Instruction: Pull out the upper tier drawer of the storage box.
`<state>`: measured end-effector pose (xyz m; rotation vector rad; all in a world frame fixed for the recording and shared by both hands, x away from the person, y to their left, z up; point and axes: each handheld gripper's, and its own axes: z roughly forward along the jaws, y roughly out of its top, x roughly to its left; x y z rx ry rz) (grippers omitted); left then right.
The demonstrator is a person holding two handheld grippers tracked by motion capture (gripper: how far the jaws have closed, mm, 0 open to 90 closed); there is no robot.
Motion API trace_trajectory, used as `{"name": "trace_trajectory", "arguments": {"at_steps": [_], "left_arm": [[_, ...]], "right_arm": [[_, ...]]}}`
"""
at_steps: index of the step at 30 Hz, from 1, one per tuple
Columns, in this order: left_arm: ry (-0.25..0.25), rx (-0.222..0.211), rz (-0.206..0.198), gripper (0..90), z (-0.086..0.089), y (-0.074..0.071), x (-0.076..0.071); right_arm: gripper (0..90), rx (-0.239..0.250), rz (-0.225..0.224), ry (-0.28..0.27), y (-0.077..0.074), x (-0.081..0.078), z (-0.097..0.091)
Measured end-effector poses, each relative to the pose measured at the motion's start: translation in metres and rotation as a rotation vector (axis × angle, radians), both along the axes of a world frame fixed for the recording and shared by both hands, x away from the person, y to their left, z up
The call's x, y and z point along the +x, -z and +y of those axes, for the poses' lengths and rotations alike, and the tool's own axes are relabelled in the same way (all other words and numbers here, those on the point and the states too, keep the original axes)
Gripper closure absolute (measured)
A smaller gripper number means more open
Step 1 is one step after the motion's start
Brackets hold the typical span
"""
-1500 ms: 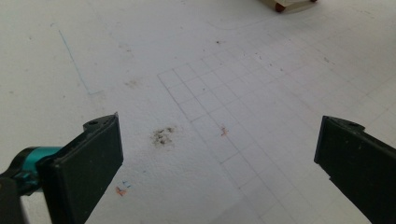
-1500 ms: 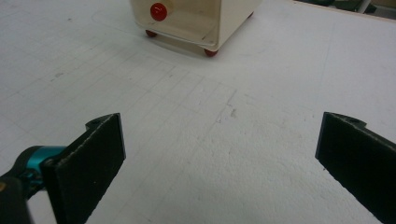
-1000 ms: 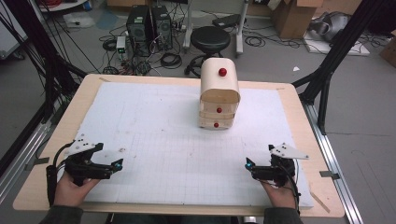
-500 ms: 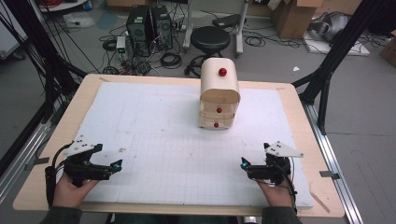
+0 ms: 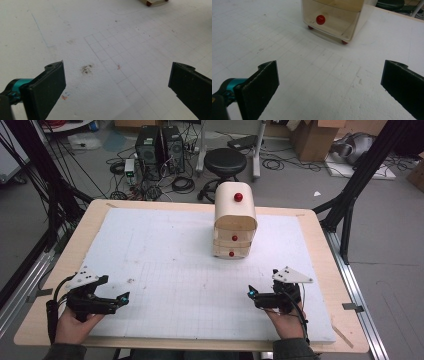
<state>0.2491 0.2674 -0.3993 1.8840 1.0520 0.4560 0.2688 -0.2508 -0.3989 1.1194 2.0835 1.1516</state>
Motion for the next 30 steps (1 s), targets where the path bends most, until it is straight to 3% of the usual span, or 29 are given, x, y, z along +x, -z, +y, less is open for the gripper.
{"name": "trace_trajectory", "arguments": {"at_steps": [5, 20, 30], "left_arm": [[0.002, -0.002, -0.006, 1.7, -0.001, -0.001, 0.000], [-0.002, -0.009, -0.013, 1.7, 0.001, -0.003, 0.001], [0.006, -0.008, -0.011, 1.7, -0.001, -0.003, 0.003]], "right_arm": [[0.3, -0.011, -0.034, 0.021, -0.002, 0.001, 0.014], [0.3, 0.019, -0.095, 0.074, -0.011, 0.009, 0.044], [0.3, 0.079, -0.143, 0.134, -0.014, 0.020, 0.063]]}}
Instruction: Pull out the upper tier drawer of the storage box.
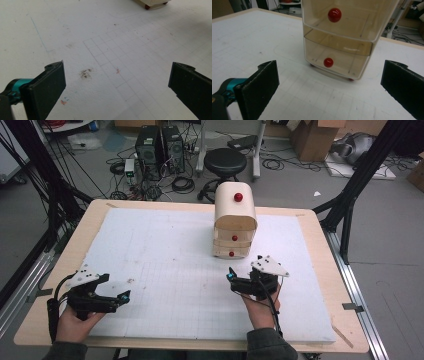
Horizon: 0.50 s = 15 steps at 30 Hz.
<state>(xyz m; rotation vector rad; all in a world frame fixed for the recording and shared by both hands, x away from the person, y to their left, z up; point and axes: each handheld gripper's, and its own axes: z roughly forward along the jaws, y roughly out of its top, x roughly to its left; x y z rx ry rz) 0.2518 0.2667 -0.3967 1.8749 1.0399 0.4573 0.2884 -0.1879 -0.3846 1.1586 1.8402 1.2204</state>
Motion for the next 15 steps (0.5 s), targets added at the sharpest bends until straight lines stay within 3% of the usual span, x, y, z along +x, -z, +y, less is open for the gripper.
{"name": "trace_trajectory", "arguments": {"at_steps": [9, 15], "left_arm": [[0.000, -0.001, -0.002, 1.7, 0.001, 0.000, 0.001], [0.000, -0.004, 0.002, 1.7, 0.000, 0.001, 0.002]], "right_arm": [[6.1, 0.041, -0.037, 0.022, -0.002, 0.011, 0.014], [7.0, 0.060, -0.092, 0.118, -0.007, 0.022, 0.024]]}}
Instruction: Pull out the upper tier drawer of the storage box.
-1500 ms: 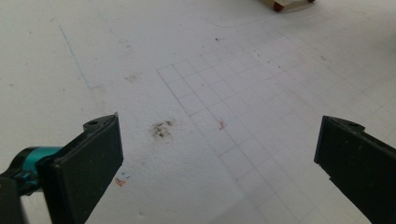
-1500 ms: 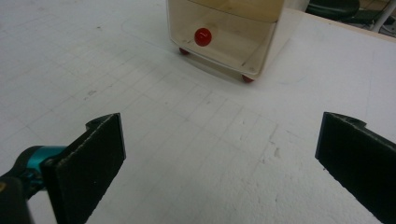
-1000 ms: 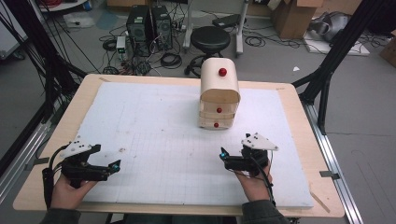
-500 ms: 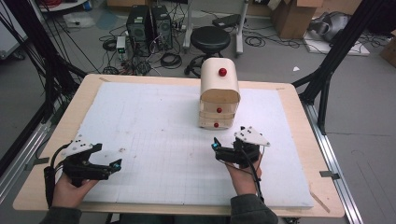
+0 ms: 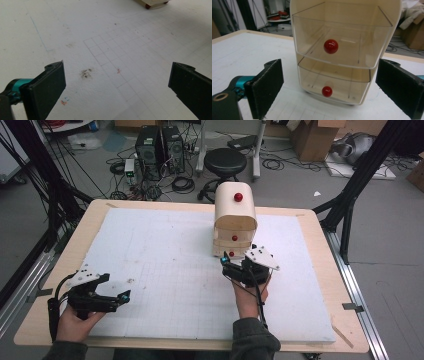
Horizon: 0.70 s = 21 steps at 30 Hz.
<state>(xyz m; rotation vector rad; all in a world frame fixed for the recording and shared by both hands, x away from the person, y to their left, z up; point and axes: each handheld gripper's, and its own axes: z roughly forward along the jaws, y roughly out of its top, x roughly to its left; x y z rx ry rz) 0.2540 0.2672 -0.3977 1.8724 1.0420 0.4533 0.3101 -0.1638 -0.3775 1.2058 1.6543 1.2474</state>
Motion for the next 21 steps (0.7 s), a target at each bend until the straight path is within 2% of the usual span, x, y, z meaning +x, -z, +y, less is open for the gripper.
{"name": "trace_trajectory", "arguments": {"at_steps": [1, 3, 8, 21], "left_arm": [[0.000, -0.002, -0.002, 1.7, 0.000, 0.000, 0.000], [0.002, -0.005, -0.005, 1.7, 0.000, -0.001, 0.001], [0.004, -0.004, 0.002, 1.7, -0.002, 0.000, 0.003], [0.007, -0.006, -0.003, 1.7, -0.001, -0.001, 0.003]], "right_arm": [[8.2, 0.002, 0.002, 0.004, 0.000, 0.002, 0.001], [17.6, 0.011, 0.001, -0.014, 0.000, 0.004, 0.003], [19.9, 0.013, -0.014, -0.020, 0.001, 0.008, 0.005], [43.8, -0.039, -0.024, 0.056, -0.003, 0.016, 0.017]]}}
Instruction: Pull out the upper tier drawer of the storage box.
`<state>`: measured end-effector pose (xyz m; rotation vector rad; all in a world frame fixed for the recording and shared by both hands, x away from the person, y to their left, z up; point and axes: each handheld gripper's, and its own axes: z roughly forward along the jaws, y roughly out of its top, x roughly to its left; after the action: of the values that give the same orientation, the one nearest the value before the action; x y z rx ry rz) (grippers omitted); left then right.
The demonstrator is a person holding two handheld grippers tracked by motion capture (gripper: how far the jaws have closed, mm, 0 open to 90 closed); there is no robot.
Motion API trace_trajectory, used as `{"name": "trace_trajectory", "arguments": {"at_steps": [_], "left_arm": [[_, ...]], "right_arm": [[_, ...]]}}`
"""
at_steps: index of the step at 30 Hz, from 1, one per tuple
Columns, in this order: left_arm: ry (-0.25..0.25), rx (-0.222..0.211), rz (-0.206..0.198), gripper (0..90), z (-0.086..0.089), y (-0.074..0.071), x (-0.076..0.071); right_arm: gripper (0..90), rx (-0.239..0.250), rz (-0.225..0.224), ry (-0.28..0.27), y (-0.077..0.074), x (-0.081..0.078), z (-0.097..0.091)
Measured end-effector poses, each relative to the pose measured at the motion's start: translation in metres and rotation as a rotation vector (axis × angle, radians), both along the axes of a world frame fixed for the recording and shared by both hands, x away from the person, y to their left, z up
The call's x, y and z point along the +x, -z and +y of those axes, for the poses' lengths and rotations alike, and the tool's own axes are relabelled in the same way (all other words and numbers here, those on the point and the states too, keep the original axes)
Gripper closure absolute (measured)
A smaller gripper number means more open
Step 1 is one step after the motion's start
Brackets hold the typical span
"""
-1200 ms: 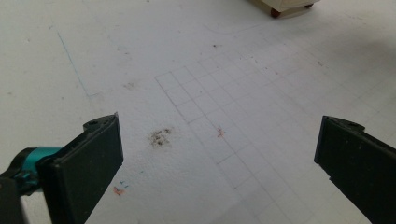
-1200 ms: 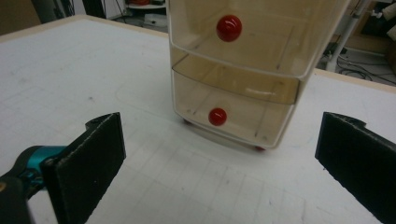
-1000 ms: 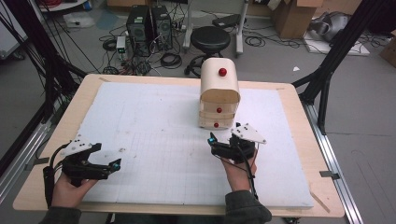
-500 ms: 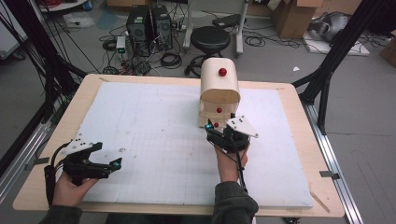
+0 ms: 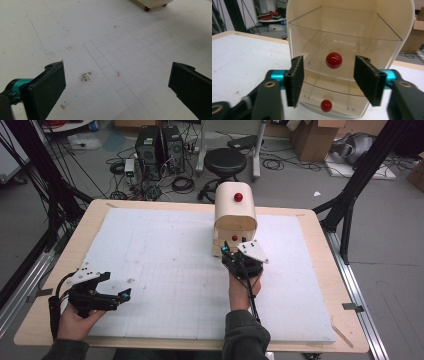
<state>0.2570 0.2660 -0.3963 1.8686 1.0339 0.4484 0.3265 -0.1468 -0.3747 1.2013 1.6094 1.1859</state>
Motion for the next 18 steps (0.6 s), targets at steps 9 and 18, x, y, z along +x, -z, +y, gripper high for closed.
{"name": "trace_trajectory", "arguments": {"at_steps": [9, 18], "left_arm": [[-0.003, -0.001, -0.003, 1.7, 0.0013, -0.0007, -0.0002], [-0.003, -0.002, -0.005, 1.7, 0.0019, -0.0008, -0.0006]], "right_arm": [[58.5, -0.010, 0.006, 0.025, 0.0006, 0.0039, 0.0030], [69.4, -0.025, 0.011, 0.053, 0.0010, 0.0068, 0.0049]]}}
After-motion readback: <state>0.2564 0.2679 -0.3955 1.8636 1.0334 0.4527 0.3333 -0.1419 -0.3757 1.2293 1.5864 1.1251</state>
